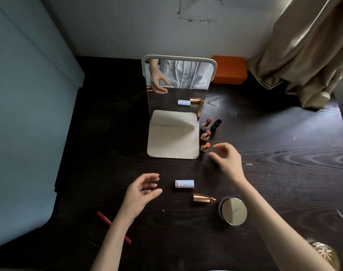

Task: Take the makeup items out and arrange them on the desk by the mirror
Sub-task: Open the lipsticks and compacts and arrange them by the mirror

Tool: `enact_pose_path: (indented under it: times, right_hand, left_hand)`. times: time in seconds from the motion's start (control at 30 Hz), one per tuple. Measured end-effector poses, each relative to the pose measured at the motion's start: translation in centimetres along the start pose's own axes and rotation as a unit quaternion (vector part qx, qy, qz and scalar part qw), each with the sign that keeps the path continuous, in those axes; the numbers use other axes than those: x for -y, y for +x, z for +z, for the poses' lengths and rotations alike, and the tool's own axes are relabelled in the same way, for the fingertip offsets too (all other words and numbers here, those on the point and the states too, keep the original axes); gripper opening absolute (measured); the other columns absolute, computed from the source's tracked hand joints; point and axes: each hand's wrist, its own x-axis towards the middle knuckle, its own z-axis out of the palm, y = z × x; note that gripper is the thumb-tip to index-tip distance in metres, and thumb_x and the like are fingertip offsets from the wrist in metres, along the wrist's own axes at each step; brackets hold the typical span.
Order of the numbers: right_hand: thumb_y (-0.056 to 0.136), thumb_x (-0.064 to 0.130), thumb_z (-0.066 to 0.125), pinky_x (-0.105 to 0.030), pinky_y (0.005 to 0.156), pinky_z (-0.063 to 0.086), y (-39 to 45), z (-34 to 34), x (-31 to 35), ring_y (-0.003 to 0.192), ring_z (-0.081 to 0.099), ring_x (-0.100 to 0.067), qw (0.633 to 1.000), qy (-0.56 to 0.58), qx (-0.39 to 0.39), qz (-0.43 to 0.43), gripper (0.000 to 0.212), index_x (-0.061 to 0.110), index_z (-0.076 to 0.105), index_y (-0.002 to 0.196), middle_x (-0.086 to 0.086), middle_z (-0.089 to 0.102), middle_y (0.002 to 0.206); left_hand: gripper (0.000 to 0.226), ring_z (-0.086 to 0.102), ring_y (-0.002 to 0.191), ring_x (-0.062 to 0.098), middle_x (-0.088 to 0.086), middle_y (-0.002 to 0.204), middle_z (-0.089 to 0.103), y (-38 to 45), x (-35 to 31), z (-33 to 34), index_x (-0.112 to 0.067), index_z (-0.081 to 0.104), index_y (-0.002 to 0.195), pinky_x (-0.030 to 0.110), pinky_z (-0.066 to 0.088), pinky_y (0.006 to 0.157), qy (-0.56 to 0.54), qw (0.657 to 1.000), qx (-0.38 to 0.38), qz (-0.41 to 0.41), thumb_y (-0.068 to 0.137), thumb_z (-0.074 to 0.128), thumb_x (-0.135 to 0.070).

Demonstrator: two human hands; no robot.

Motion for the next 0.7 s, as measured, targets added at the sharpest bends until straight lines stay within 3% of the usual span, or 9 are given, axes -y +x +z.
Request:
enact_pose_path:
  times: [0.1,0.23,0.5,0.7]
  right_hand:
    - [0.075,0.010,0.076,-0.005,0.073,0.044,-4.3,0.9,-0.1,0.089,0.062,-0.012,0.995,-0.011,0.096,-0.032,0.021,0.023,0.067,0.089,0.005,0.063,0.092]
    - [0.077,0.018,0.073,-0.014,0.084,0.036,-6.8,2.8,0.4,0.101,0.053,-0.010,0.972,-0.137,0.164,-0.097,0.026,0.021,0.070,0.103,0.008,0.064,0.105]
    - [0.076,0.022,0.072,-0.021,0.088,0.037,-7.1,5.2,1.0,0.110,0.047,-0.011,0.951,-0.207,0.201,-0.107,0.040,0.024,0.064,0.115,0.010,0.058,0.116]
    - [0.078,0.020,0.071,-0.021,0.081,0.040,-7.3,5.3,0.7,0.102,0.052,-0.010,0.956,-0.200,0.187,-0.100,0.029,0.022,0.068,0.106,0.008,0.060,0.105]
  left_hand:
    - [0.040,0.063,0.094,0.004,-0.005,0.105,0.067,-0.3,0.3,0.1,-0.028,0.063,0.105,0.033,0.052,0.091,0.002,1.000,0.005,0.006,0.074,0.075,-0.006]
    - [0.039,0.063,0.095,0.002,-0.005,0.106,0.067,-0.8,0.7,0.0,-0.028,0.063,0.106,0.032,0.052,0.091,0.000,1.000,0.011,0.012,0.075,0.075,-0.008]
    - [0.039,0.063,0.096,0.003,-0.006,0.106,0.067,-2.2,1.3,-0.9,-0.029,0.063,0.106,0.031,0.052,0.090,-0.018,1.000,0.001,0.016,0.075,0.075,-0.009]
    - [0.038,0.063,0.096,0.004,-0.006,0.106,0.067,-2.8,1.8,-1.1,-0.029,0.063,0.106,0.028,0.052,0.089,-0.032,0.999,-0.007,0.009,0.076,0.075,-0.009]
